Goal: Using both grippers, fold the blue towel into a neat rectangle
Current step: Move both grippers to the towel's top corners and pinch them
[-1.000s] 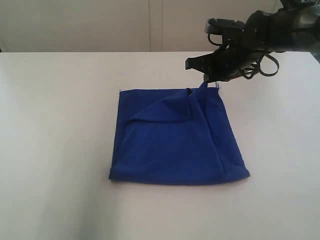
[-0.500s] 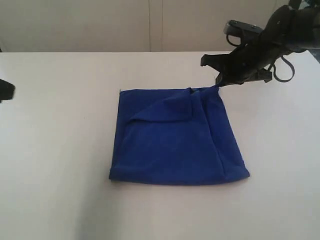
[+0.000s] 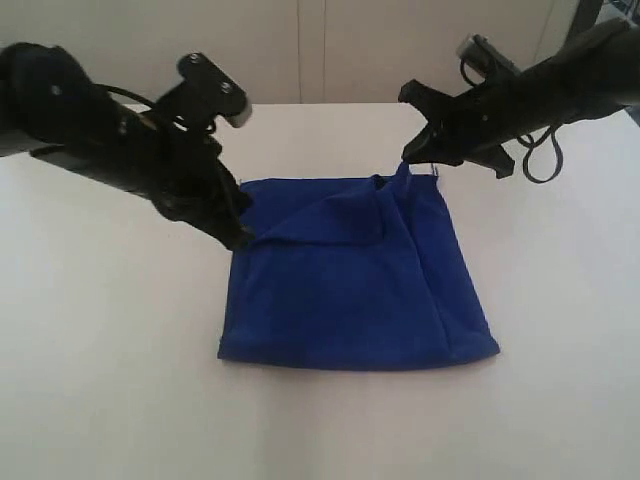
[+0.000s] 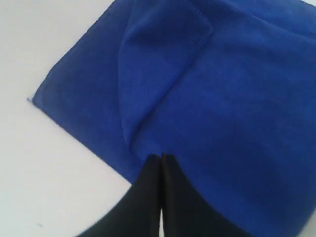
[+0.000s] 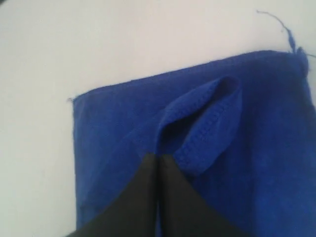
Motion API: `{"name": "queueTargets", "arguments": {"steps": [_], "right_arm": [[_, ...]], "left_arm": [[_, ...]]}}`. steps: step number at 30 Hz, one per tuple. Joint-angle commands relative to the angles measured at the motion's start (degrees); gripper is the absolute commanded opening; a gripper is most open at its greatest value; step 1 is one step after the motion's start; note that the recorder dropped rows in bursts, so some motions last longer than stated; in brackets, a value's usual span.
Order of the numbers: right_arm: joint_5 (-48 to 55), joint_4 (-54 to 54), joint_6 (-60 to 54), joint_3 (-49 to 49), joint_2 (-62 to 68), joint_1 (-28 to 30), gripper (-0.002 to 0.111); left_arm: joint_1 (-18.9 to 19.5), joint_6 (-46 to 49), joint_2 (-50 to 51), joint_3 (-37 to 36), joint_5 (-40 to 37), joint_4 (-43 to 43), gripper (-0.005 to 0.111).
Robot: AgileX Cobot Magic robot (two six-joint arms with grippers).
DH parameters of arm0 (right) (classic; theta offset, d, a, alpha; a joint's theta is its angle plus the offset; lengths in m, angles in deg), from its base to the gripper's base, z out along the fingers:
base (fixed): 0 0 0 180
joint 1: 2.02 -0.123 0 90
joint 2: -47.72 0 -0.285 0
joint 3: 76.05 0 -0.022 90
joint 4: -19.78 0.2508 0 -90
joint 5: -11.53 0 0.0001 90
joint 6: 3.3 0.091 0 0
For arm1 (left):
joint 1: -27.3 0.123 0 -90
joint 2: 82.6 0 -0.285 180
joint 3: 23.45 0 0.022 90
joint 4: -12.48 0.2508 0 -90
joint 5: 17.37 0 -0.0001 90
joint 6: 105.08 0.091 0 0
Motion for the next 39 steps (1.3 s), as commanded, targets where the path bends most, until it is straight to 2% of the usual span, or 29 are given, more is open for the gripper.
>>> {"name": "queueTargets", "arguments": {"steps": [1, 4, 7, 13, 16, 21, 23, 30, 35, 39], "right_arm": [[0.3, 5.5, -3.4, -0.1, -0.1, 1.9, 0.0], [0.3, 5.6, -3.4, -0.1, -0.1, 2.7, 0.0], [0.3, 7.2, -3.4, -0.1, -0.1, 3.9, 0.0], [0.7, 7.1, -3.4, -0.1, -0.1, 5.1, 0.0], [0.7, 7.1, -3.6, -0.1, -0.1, 5.1, 0.0], [0.9, 7.1, -3.5, -0.1, -0.1, 5.1, 0.0], [0.9, 7.1, -3.5, -0.1, -0.1, 5.1, 0.0], [1.3, 6.9, -3.5, -0.1, 0.0, 5.1, 0.0], [1.6, 6.9, -3.5, -0.1, 0.0, 5.1, 0.0], [1.7, 6.9, -3.5, -0.1, 0.0, 5.1, 0.0]], "left_arm": [[-1.8, 3.6, 6.1, 4.0, 1.5, 0.8, 0.0], [-2.4, 4.0, 8.9, 5.6, 3.6, 0.8, 0.0], [-3.6, 4.3, 11.1, 6.0, 8.8, 0.8, 0.0], [-8.1, 11.0, 15.3, 6.0, 20.2, 1.7, 0.0], [-10.0, 11.7, 17.9, 6.0, 24.8, 4.1, 0.01], [-12.8, 10.1, 22.4, 6.0, 35.0, 8.8, 0.038], [-14.0, 7.7, 23.6, 6.0, 37.5, 10.1, 0.045], [-15.0, 2.3, 28.0, 11.7, 37.4, 11.5, 0.05], [-15.0, 2.1, 31.1, 17.4, 32.7, 11.7, 0.05], [-15.0, 1.6, 32.1, 18.6, 31.0, 11.9, 0.05]]}}
